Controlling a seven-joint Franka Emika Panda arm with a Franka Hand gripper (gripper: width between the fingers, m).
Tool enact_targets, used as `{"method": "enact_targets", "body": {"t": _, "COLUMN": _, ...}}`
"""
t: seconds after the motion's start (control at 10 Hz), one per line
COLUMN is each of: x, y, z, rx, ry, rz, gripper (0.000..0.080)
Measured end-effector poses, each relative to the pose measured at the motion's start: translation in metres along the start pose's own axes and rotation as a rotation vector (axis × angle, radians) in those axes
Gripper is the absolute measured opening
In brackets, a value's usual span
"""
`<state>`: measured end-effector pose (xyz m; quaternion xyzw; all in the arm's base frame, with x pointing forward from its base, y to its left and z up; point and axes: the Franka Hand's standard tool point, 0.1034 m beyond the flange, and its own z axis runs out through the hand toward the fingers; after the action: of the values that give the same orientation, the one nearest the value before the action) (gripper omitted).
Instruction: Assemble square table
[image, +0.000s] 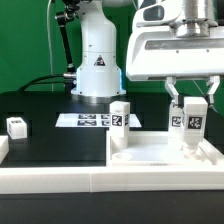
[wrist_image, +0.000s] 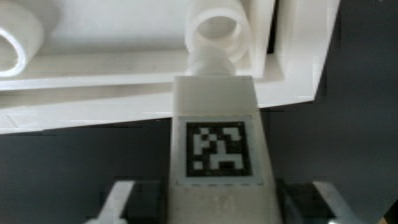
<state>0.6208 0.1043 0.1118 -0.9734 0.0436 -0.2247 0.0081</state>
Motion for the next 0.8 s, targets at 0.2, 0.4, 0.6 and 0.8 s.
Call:
{"method": "enact_targets", "body": {"t": 0.2, "x": -0.0014, "y": -0.0003, "z": 0.0019, "rx": 0.0, "ry": 0.008, "rz": -0.002, "gripper": 0.029}}
{"method": "enact_targets", "body": {"t": 0.4, "x": -0.0034, "y": -0.0022, "z": 0.0044, "rx": 0.001, "ry": 0.02, "rz": -0.007, "gripper": 0.029}}
{"method": "enact_targets", "body": {"t": 0.6, "x": -0.004, "y": -0.0027, "z": 0.0048, "rx": 0.001, "ry": 0.019, "rz": -0.008, "gripper": 0.029}}
{"method": "enact_targets", "body": {"t": 0.8, "x": -0.006, "y": -0.0053, "z": 0.0058, "rx": 0.002, "ry": 0.017, "rz": -0.012, "gripper": 0.029}}
